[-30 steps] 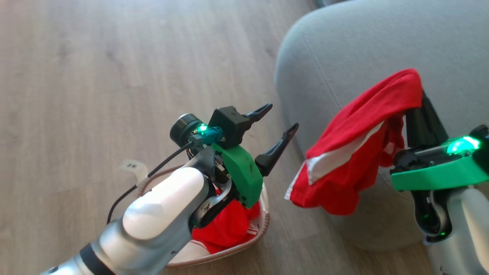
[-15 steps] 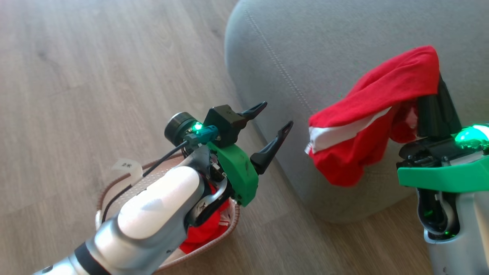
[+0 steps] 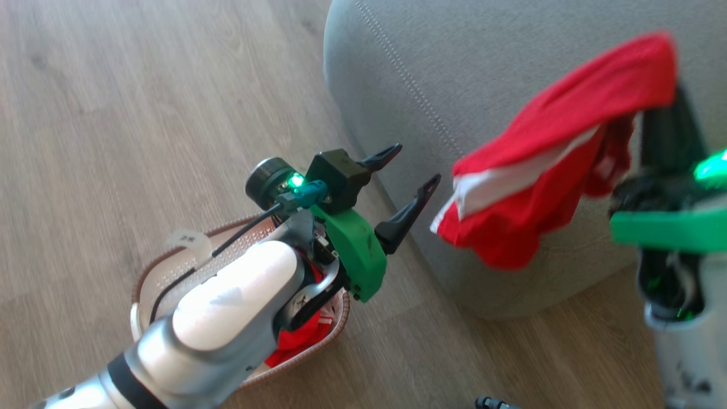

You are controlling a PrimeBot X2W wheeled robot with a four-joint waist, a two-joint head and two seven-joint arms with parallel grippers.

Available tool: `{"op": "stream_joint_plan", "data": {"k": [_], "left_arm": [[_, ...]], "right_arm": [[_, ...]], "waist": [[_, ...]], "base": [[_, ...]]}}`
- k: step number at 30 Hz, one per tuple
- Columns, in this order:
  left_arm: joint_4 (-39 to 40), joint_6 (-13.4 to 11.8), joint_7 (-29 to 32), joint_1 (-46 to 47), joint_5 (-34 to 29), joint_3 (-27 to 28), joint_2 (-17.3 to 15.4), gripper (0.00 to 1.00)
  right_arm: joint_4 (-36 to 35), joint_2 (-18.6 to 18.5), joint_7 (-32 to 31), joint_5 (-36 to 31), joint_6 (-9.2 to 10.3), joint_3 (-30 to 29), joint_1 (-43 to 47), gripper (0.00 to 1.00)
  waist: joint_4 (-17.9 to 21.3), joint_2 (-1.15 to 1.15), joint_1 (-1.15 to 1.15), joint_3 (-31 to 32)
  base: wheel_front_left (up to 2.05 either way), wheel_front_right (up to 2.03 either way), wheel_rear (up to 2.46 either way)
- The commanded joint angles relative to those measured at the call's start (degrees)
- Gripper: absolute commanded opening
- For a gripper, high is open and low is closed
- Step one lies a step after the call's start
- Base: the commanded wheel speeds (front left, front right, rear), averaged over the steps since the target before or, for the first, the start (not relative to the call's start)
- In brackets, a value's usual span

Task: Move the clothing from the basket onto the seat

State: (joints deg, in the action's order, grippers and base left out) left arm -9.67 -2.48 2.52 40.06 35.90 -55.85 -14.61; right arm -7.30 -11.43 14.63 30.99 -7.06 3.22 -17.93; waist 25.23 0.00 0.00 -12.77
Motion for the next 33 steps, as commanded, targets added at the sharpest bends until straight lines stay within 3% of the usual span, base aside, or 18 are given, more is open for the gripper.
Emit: {"op": "stream_joint_plan", "data": {"k": [1,17,33], "left_arm": [[2.11,0.16,0.3,3.98,-0.49,1.95,-1.41,1.0],[5.37,0.54,3.0,7.76,-1.43,1.46,-2.6,1.0],[8.46,0.87,5.69,12.57,-2.84,0.96,-3.01,1.0]], "right_arm": [[-1.09,-1.28,0.35,0.97,-0.43,0.42,-3.96,0.0],[22.12,-10.08,-6.29,6.35,-0.43,1.1,-26.61,0.0],[39.4,-19.52,-4.56,7.51,-0.43,-0.43,-42.6,0.0]], "waist": [[-0.65,0.0,0.0,-0.87],[-5.64,0.0,0.0,-7.73],[-10.46,0.0,0.0,-16.54]], "base": [[0.0,0.0,0.0],[0.0,0.0,0.0],[0.0,0.0,0.0]]}}
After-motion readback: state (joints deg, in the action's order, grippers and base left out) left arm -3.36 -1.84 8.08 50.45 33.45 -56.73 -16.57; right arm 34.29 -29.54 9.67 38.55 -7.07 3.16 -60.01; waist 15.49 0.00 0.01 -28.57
